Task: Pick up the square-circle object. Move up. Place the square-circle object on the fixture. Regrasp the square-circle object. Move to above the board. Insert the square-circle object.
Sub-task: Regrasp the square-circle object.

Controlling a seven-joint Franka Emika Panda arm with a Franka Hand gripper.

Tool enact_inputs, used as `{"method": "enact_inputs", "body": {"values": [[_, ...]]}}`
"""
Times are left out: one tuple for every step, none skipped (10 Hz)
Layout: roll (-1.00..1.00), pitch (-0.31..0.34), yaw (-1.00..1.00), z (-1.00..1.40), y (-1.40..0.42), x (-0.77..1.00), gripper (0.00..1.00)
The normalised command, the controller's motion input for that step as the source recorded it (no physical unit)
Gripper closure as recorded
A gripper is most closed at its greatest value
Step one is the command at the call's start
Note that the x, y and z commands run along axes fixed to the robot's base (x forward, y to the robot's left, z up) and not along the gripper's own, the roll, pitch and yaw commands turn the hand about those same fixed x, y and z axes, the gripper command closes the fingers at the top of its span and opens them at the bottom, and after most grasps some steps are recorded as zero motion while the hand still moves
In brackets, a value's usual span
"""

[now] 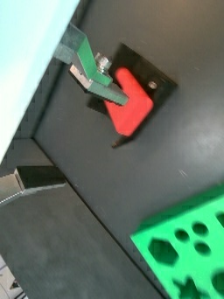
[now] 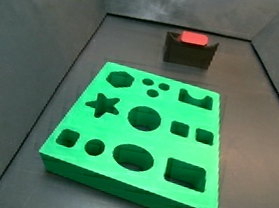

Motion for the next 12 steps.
{"method": "enact_inputs", "body": {"values": [[1.0,-0.013,0.02,0.01,-0.02,-0.05,0.0],[1.0,-0.023,0.02,0.0,-0.02,-0.04,0.0],[1.0,-0.032,0.02,0.0,-0.02,-0.04,0.0],[1.0,-0.038,0.02,0.0,-0.02,-0.03,0.0],[1.0,-0.04,0.02,0.0,-0.02,-0.03,0.0],[1.0,-0.04,0.02,0.01,-0.01,-0.03,0.0],[1.0,-0.037,0.02,0.01,-0.02,-0.02,0.0],[1.0,-0.034,0.02,0.01,-0.02,-0.01,0.0],[1.0,-0.027,0.02,0.0,-0.02,0.0,0.0],[1.0,-0.019,0.02,-0.01,-0.02,0.02,0.0],[1.0,-0.006,0.02,-0.01,-0.02,0.03,0.0],[1.0,0.009,0.03,0.0,-0.03,0.04,0.0]]}}
